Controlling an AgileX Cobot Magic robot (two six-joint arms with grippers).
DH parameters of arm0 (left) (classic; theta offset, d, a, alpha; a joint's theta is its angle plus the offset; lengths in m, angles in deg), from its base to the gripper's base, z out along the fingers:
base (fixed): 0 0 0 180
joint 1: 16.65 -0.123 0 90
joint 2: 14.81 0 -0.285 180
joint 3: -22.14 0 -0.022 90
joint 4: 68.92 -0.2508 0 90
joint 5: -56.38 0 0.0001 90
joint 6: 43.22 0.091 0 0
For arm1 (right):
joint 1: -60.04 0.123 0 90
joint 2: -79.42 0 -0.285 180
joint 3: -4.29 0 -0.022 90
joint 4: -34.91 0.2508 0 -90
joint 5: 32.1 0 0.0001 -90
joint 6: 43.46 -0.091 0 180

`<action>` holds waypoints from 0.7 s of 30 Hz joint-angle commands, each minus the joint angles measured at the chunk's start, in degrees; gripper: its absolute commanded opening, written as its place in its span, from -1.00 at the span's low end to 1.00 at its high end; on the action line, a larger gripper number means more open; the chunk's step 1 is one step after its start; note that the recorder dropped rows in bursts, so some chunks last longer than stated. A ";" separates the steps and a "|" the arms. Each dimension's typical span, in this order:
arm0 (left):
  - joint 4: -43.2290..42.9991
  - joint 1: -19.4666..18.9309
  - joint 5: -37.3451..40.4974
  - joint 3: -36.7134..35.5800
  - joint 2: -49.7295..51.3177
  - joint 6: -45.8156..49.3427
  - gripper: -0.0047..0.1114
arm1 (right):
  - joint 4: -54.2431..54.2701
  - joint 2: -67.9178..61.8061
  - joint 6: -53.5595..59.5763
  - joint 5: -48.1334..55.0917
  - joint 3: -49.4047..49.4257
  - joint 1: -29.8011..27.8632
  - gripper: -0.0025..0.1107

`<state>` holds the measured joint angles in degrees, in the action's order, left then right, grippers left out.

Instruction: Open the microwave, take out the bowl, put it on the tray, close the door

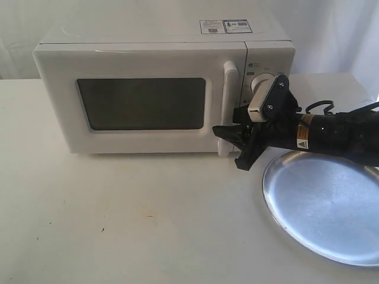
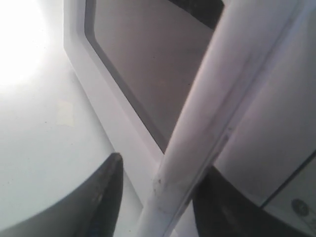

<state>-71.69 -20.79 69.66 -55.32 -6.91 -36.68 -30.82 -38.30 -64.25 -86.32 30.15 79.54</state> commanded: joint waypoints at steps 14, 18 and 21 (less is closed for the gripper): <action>0.22 0.21 0.05 0.24 -0.12 -0.31 -0.92 | -12.76 7.21 6.72 -11.37 -3.90 8.49 -0.96; 0.22 0.21 0.05 0.24 -0.12 -0.31 -0.92 | -12.90 9.76 5.03 -11.37 -3.82 8.49 -0.96; 0.22 0.21 0.05 0.24 -0.12 -0.31 -0.92 | -13.88 11.82 3.69 -11.37 -3.82 8.49 -0.96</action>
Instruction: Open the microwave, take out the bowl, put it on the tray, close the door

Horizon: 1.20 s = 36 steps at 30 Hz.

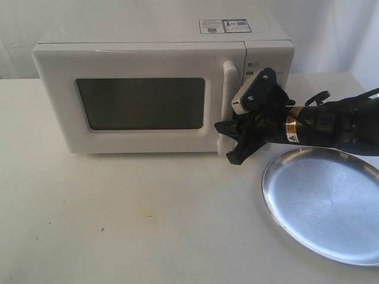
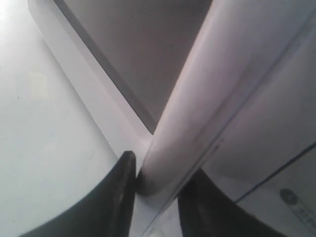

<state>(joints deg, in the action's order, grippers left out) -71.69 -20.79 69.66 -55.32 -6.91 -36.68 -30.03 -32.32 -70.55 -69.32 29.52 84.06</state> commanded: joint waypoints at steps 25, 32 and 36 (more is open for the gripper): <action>0.22 0.21 0.05 0.24 -0.12 -0.31 -0.92 | -13.93 7.90 5.52 -19.26 -3.19 3.97 -0.85; 0.22 0.21 0.05 0.24 -0.12 -0.31 -0.92 | -33.71 9.47 -9.36 -14.44 -3.19 3.39 -0.52; 0.22 0.21 0.05 0.24 -0.12 -0.31 -0.92 | -35.01 12.03 -22.44 -8.47 -2.74 1.07 -0.52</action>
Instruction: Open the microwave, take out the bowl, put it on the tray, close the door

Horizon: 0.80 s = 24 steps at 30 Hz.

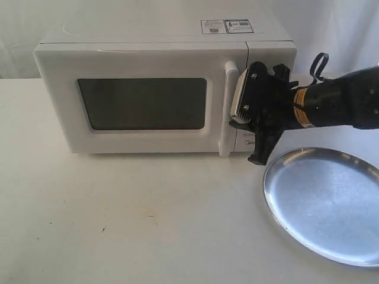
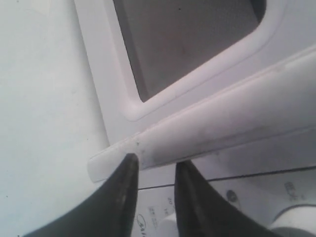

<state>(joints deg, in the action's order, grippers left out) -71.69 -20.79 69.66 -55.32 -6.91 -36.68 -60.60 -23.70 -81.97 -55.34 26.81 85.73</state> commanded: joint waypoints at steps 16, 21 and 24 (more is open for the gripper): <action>0.22 0.21 0.05 0.24 -0.12 -0.31 -0.92 | -4.44 6.54 -11.43 -15.62 8.76 -7.08 -0.52; 0.22 0.21 0.05 0.24 -0.12 -0.31 -0.92 | -4.44 6.59 -9.07 -19.86 10.25 -11.33 -0.52; 0.22 0.21 0.05 0.24 -0.12 -0.31 -0.92 | -3.26 6.11 -5.76 -25.25 12.01 -15.94 -0.52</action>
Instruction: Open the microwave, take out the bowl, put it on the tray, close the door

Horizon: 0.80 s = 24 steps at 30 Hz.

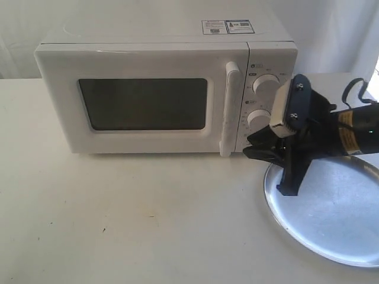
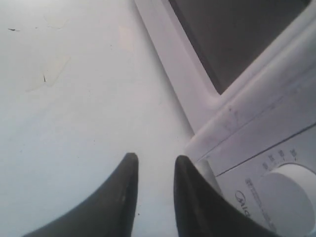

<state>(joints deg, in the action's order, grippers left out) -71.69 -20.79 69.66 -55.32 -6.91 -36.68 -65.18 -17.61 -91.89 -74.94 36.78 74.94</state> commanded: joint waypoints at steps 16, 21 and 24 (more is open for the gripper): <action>0.22 0.21 0.05 0.24 -0.12 -0.31 -0.92 | 31.63 -20.14 27.10 -27.12 5.16 -14.19 -0.52; 0.22 0.21 0.05 0.24 -0.12 -0.31 -0.92 | 31.74 -20.14 26.68 -27.12 3.28 -11.12 -0.52; 0.22 0.21 0.05 0.24 -0.12 -0.31 -0.92 | 31.98 -20.14 28.84 -27.12 1.84 -9.16 -0.52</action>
<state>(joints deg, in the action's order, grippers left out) -71.69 -20.79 69.66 -55.32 -6.91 -36.68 -33.68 -37.75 -64.84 -100.98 39.83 64.20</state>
